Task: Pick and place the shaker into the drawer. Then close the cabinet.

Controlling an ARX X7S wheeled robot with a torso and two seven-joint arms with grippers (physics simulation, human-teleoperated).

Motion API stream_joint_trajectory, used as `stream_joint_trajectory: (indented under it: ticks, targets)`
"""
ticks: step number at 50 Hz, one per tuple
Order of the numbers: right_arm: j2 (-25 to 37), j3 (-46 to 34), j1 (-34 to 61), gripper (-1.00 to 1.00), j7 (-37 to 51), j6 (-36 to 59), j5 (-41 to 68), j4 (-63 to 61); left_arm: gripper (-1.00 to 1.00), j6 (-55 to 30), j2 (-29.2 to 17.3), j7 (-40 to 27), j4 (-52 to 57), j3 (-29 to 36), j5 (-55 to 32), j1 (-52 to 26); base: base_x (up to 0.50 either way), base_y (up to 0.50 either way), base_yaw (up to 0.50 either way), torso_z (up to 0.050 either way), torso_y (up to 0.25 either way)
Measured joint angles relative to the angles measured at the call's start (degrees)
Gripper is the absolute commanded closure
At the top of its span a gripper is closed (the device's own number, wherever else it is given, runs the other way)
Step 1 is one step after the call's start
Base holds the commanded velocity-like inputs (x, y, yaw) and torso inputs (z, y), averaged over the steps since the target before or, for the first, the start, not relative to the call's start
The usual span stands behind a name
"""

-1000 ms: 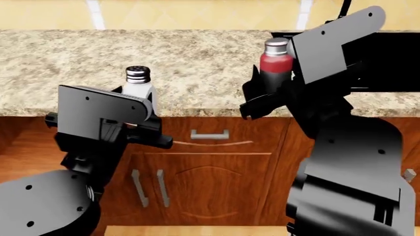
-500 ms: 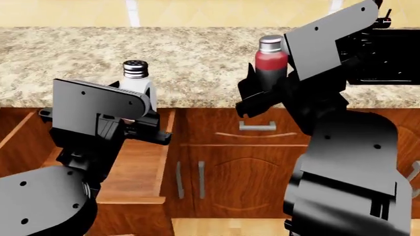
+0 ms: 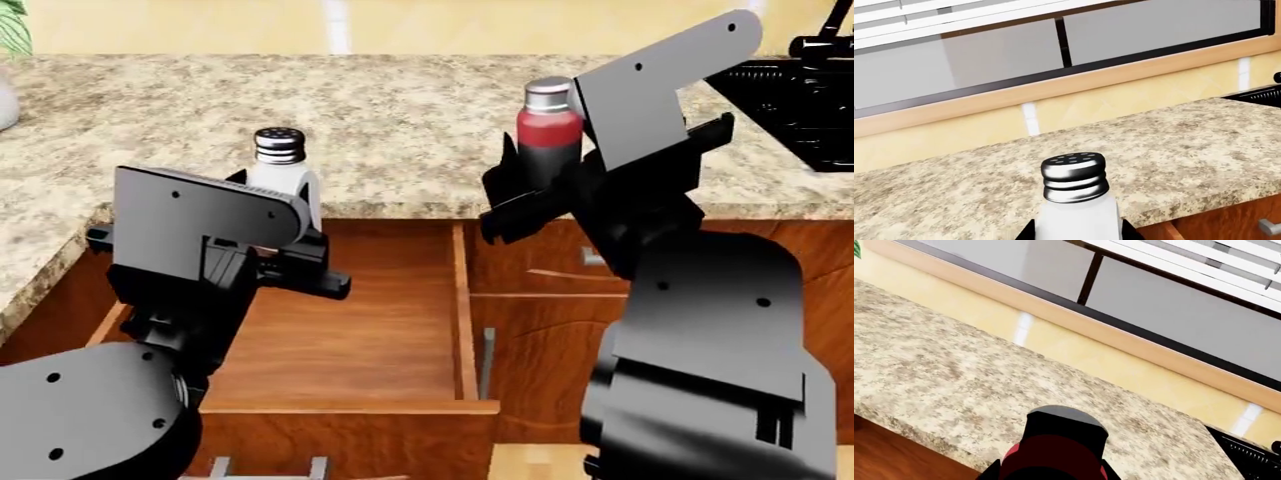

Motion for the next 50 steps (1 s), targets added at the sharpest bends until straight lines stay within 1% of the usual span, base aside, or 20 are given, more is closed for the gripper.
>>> stream_joint_trajectory:
  ticks: [3,9,22,27,32,38,43,50]
  targets:
    - [0.0,0.2,-0.2,1.0,0.3,-0.1,0.5,-0.2,1.0,0.0,0.0,-0.1,0.1,0.1,0.0,0.0,0.27,0.45,0.0,0.0,0.0]
    - [0.1,0.4,-0.5,1.0,1.0,-0.4,1.6,-0.8,1.0,-0.2,0.0,-0.2,0.2,0.1,0.0,0.1,0.5,0.19,0.0,0.002,0.002]
    - [0.4,0.9,-0.7,1.0,2.7,0.0,3.3,-1.2,1.0,-0.6,0.4,-0.5,0.2,0.2,-0.6,-0.3,0.0,0.0,0.0,0.0,0.001]
    - [0.2,0.2,0.3,1.0,0.0,1.2,0.6,-0.2,1.0,-2.0,1.2,-0.8,-1.1,0.4,-2.2,-2.0,0.0,0.0,0.0,0.0,0.0]
    - [-0.5,0.7,1.7,1.0,-4.3,2.0,-3.5,1.5,1.0,-5.0,3.4,0.0,-5.0,1.9,-3.0,-5.1,0.0,0.0,0.0,0.0,0.0]
    - [-1.0,1.2,3.4,1.0,-8.8,2.6,-7.7,3.1,1.0,-7.9,6.7,3.3,-12.2,5.4,-1.2,-7.7,0.0,0.0,0.0,0.0,0.002]
    - [-1.2,1.6,5.1,1.0,-11.5,2.8,-9.9,4.3,1.0,-9.6,8.9,6.7,-18.2,8.7,0.8,-8.6,0.0,0.0,0.0,0.0,0.0]
    - [-1.4,1.8,7.3,1.0,-13.5,3.0,-11.2,5.2,1.0,-10.9,10.9,11.2,-24.9,12.6,3.2,-8.4,0.0,0.0,0.0,0.0,0.0]
